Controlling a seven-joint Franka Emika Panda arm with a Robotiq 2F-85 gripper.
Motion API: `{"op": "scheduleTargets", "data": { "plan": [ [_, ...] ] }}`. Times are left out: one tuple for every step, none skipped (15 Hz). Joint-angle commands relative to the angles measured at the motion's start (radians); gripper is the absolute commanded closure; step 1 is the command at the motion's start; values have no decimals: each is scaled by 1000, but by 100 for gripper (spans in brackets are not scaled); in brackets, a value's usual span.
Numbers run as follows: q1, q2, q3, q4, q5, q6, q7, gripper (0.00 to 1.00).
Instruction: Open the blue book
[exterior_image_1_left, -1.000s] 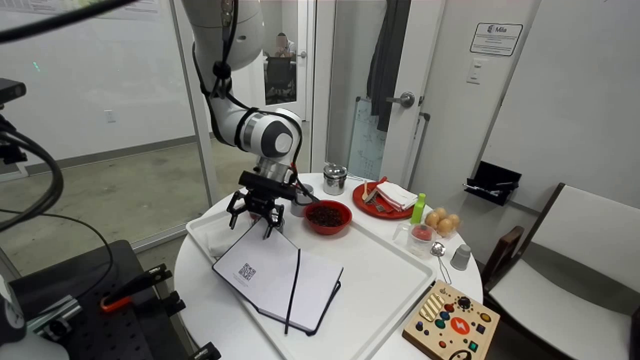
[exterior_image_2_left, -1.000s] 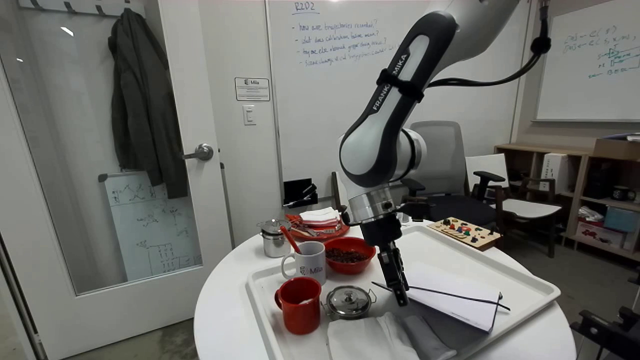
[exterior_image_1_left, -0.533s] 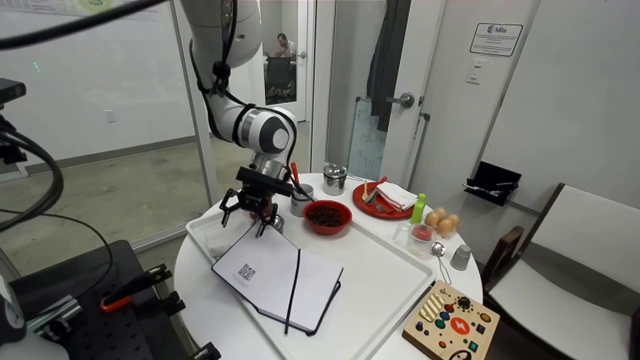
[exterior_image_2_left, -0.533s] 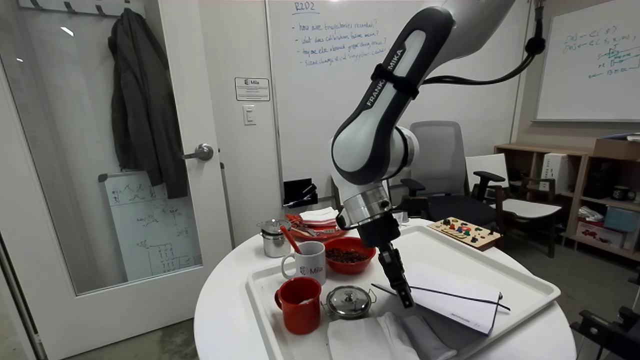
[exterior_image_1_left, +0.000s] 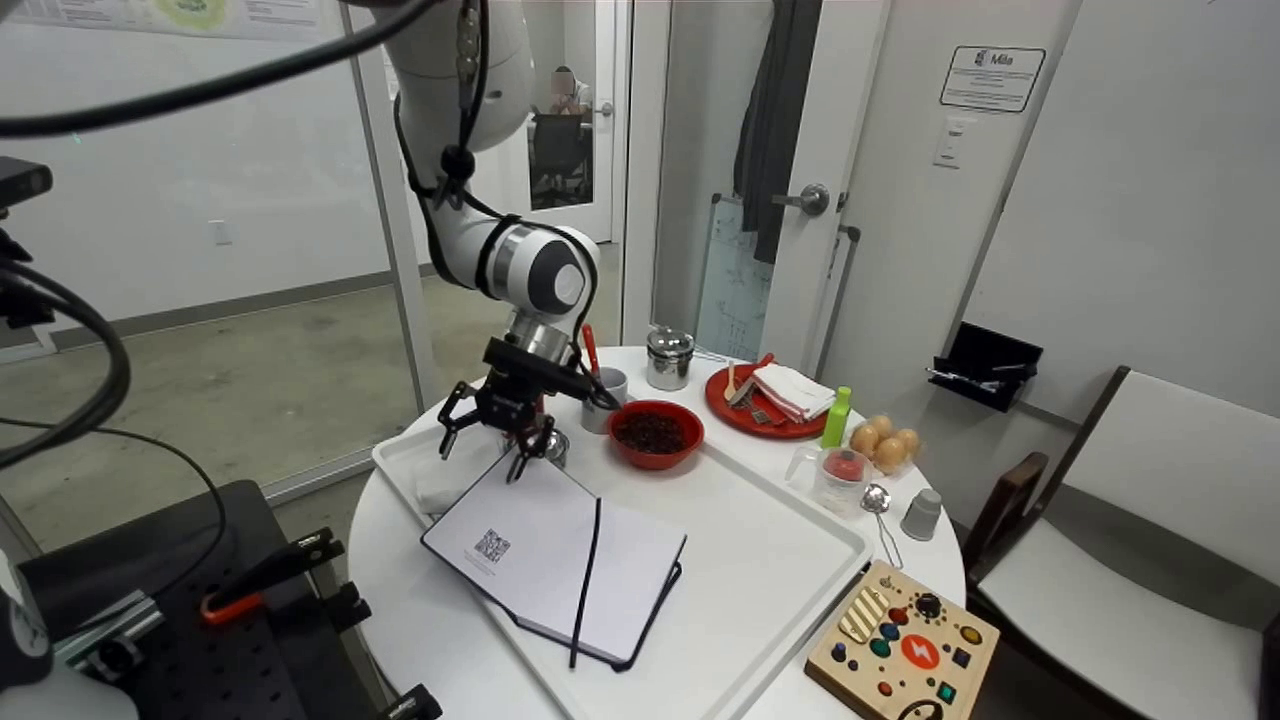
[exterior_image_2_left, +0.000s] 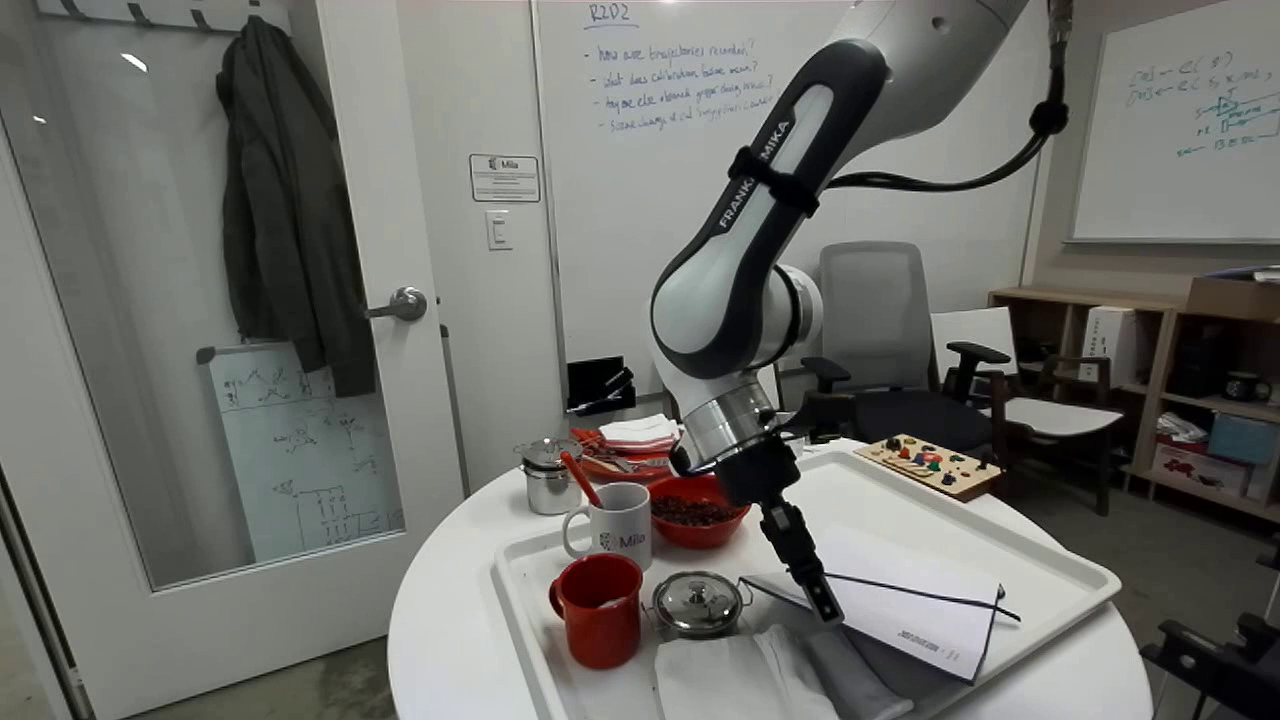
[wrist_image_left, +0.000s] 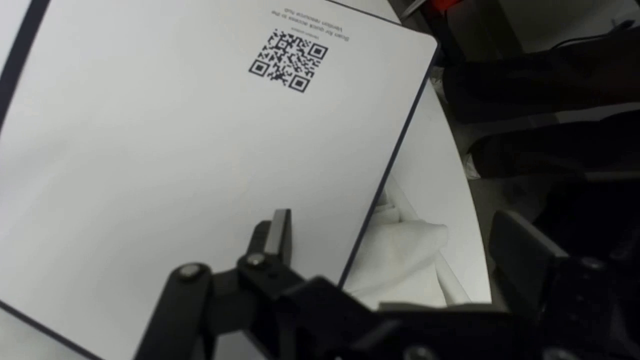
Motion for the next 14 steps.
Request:
{"op": "scheduleTargets", "data": {
  "plan": [
    [-3, 73, 6, 103, -16, -109, -70, 0],
    [-1, 85, 6, 119, -16, -128, -81, 0],
    [1, 96, 5, 135, -17, -147, -92, 0],
    [3, 108, 4, 150, -16, -163, -102, 0],
    [5, 118, 3, 164, -17, -176, -109, 0],
    [7, 128, 1, 178, -18, -188, -112, 0],
    [10, 140, -1, 192, -20, -196, -116, 0],
    [11, 152, -2, 205, -22, -202, -122, 0],
    [13, 166, -5, 220, -24, -207, -122, 0],
    [15, 179, -7, 234, -26, -211, -122, 0],
    [16, 191, -9, 247, -27, -215, -120, 0],
    [17, 203, -10, 261, -28, -218, -117, 0],
    [18, 215, -12, 275, -30, -224, -116, 0],
    [18, 228, -13, 290, -31, -229, -115, 0]
  ]
}}
